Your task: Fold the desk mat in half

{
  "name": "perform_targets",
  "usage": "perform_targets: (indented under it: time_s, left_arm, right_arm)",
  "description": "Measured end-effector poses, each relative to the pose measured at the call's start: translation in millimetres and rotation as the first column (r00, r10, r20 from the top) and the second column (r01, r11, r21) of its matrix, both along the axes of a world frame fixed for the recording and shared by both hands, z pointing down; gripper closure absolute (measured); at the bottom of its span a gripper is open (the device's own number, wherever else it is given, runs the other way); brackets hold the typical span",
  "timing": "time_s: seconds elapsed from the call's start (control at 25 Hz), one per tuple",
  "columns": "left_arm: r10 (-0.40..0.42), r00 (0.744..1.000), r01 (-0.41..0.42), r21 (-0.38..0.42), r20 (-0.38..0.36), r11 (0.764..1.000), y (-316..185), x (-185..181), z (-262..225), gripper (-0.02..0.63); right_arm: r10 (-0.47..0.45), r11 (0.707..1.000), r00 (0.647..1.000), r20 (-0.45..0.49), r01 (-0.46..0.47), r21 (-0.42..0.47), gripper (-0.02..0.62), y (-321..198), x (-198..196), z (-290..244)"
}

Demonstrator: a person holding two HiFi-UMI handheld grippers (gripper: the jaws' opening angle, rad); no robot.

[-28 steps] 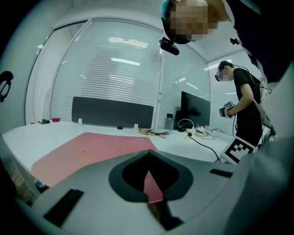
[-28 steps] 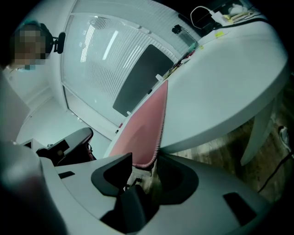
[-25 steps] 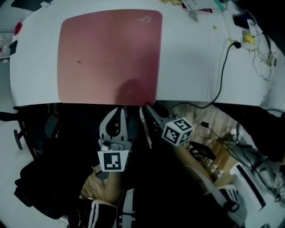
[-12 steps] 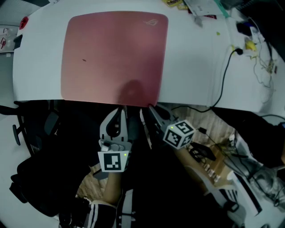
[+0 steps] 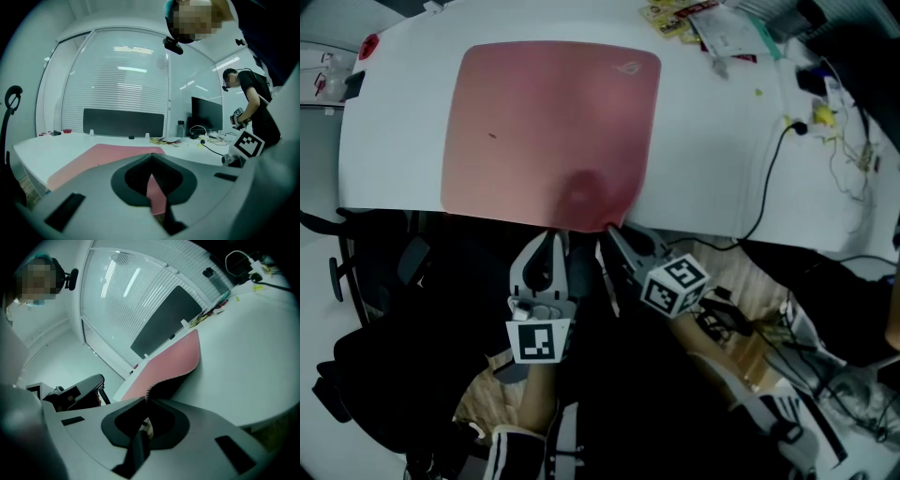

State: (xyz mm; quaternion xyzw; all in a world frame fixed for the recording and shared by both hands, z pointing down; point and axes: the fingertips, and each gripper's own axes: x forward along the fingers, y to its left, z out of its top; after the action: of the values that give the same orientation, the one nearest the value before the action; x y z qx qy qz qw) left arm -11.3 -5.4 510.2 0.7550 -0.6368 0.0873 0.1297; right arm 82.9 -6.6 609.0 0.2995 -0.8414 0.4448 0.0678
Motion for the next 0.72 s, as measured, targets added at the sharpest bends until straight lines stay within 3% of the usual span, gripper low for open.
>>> perform_targets:
  time_s: [0.4, 0.72]
  left_arm:
    - [-0.044, 0.999, 0.044, 0.063, -0.011, 0.997, 3, -13, -34, 0.604]
    - [-0.071, 0.997, 0.072, 0.102, -0.010, 0.992, -3, -44, -54, 0.604]
  right_arm:
    - [-0.039, 0.998, 0.999, -0.001, 0.039, 0.055, 0.579, -22, -27, -27]
    - [-0.074, 0.991, 0.997, -0.013, 0.075, 0.107, 0.580, -48, -64, -48]
